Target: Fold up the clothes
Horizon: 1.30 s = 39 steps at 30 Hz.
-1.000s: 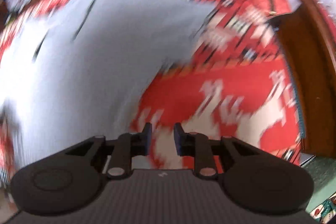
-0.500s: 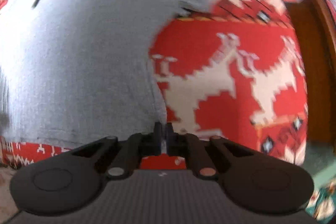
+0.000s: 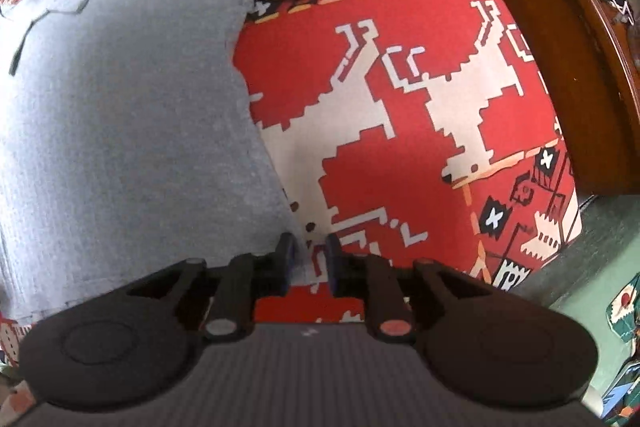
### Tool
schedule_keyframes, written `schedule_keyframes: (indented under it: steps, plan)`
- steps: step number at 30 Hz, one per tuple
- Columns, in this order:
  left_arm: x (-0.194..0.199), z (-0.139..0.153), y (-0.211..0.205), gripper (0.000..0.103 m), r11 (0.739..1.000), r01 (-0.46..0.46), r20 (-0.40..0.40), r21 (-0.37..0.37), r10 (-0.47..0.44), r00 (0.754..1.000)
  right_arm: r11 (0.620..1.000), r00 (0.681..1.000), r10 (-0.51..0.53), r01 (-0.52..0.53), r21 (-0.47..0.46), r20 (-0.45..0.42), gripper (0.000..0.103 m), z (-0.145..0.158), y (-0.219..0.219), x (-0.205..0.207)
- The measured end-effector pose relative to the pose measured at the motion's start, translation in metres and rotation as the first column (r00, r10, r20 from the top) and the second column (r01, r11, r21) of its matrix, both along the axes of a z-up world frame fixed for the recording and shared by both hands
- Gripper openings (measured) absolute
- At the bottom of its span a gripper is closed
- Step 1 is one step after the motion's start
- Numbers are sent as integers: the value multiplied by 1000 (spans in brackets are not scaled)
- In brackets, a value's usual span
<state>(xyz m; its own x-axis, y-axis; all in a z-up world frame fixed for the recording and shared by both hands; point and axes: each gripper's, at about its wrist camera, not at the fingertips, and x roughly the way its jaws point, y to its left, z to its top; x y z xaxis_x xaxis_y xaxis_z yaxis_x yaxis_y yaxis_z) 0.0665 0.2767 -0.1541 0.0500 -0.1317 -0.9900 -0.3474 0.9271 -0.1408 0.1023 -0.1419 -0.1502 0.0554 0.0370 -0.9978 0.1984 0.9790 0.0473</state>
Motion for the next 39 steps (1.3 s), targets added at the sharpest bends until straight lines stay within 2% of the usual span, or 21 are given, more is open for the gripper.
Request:
schedule_keyframes:
  steps: [5,9,11,13,15,16,17,19,23,25,28,30,33,34,35,37,39]
  plan:
    - [1,-5,-9,32,999,1,12,-44,-1,1000,1000,999,17,-17,10,30,24,17,5,8]
    - [4,-11,-29,32,997,76,-10,10,-76,997,1000,999,19,-20,13,37,26,25,8,12]
    - [7,-11,-42,33,991,121,-17,53,-121,993,1000,999,19,-19,8,35,28,24,10,-1]
    - [8,-12,-49,34,988,133,-28,83,-131,991,1000,999,23,-23,2,31,29,4,-5,-9]
    - [9,-12,-53,33,987,128,-35,95,-125,992,1000,999,24,-24,-2,29,31,-3,-3,-10]
    - [9,-12,-53,30,988,120,-39,93,-117,992,1000,999,22,-21,-2,27,31,-5,-3,-9]
    - [9,-10,-51,1,991,110,-45,82,-106,993,1000,1000,18,-18,-3,25,31,-6,-3,-8]
    - [9,-5,-47,2,994,91,-56,62,-87,995,1000,1000,14,-14,-6,21,31,-9,-3,-8]
    - [-2,14,-36,2,993,79,-41,87,-75,996,999,999,41,-41,-1,-5,29,-17,-2,-9]
    - [-7,18,-29,2,995,33,-42,89,-29,999,998,998,62,-62,-1,-19,23,-20,1,-10]
    - [-13,14,-23,2,996,-40,-70,75,46,997,998,998,62,-62,-5,-23,23,-19,2,-11]
    - [-11,1,-22,2,996,-73,-100,58,78,992,998,998,60,-61,-8,-25,23,-19,2,-12]
    - [-11,-6,-24,2,996,-71,-112,52,76,991,997,997,73,-73,-17,-31,19,-18,4,-11]
    - [-11,-6,-24,2,996,-66,-113,51,72,991,996,996,80,-81,-26,-35,15,-17,6,-11]
    - [-11,-6,-24,2,997,-62,-114,50,67,991,995,996,87,-89,-47,-36,6,-15,8,-10]
    - [-11,-7,-24,3,997,-53,-116,47,58,992,992,995,92,-95,-83,-36,6,-12,10,-11]
    - [-11,-8,-25,5,998,-44,-117,45,49,992,994,996,81,-83,-68,-35,6,-12,8,-13]
